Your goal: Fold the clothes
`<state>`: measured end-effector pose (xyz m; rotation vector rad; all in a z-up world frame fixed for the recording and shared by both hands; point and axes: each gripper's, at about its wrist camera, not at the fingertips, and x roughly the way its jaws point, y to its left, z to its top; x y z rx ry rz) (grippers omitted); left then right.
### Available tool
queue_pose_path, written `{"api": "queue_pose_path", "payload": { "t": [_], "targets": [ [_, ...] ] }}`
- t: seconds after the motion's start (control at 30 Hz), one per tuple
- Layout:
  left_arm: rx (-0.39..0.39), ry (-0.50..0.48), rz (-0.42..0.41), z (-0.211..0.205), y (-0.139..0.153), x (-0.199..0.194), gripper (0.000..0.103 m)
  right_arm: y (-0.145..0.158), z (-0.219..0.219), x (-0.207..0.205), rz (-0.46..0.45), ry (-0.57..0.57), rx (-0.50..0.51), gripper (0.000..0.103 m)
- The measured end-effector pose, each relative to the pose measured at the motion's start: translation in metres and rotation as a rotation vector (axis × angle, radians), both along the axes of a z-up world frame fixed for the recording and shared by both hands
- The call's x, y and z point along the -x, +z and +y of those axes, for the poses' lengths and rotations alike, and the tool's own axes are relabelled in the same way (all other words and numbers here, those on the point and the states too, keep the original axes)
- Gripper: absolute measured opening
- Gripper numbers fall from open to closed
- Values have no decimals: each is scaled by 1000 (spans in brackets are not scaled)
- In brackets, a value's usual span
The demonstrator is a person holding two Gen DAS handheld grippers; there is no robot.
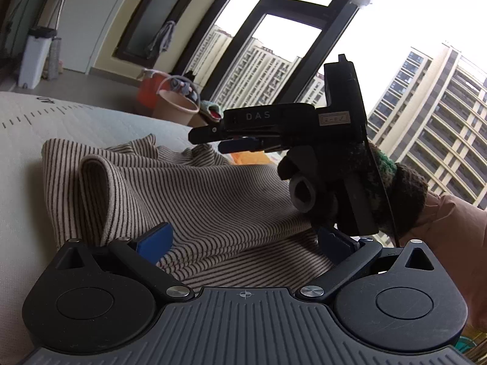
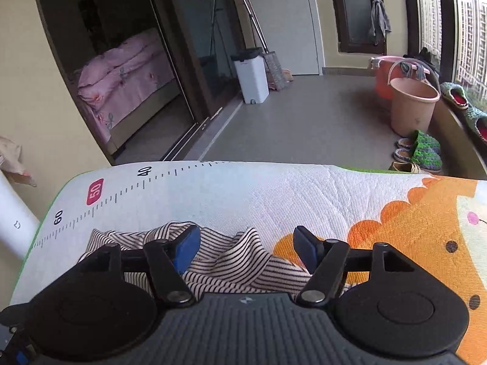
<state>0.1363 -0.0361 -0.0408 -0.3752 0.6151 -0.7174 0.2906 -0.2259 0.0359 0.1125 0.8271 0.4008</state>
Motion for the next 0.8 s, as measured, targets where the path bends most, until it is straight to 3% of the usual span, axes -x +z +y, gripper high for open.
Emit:
{"api": "queue_pose_path", "payload": {
  "t": [0.07, 0.1, 0.13, 0.2, 0.27, 0.4, 0.47, 0.57, 0.8],
  "targets": [
    [15, -1, 0, 3, -1, 0, 103, -11, 10, -7, 31, 33, 17, 63],
    [19, -1, 0, 3, -2, 1, 103, -15, 19, -3, 15, 62, 63, 36],
    [26, -2, 0, 5, -2, 1, 103, -18, 27, 3, -10, 85, 110, 19],
    [33, 0, 2, 7, -3, 1, 103, -19, 38, 17, -70, 102, 179, 9],
    [41, 2, -5, 7, 0, 1, 103, -14, 36, 23, -79, 82, 144, 7],
    [43, 5, -21, 10, 3, 7, 103, 16, 13, 41, -96, 63, -38, 6],
    [34, 13, -24, 11, 4, 13, 103, 34, -1, 61, -100, 89, -152, 6],
    [44, 13, -34, 16, 7, 25, 103, 49, -17, 97, -101, 138, -239, 5],
    [85, 13, -22, 26, 20, 46, 103, 29, -31, 151, -5, 177, -254, 5]
  ]
}}
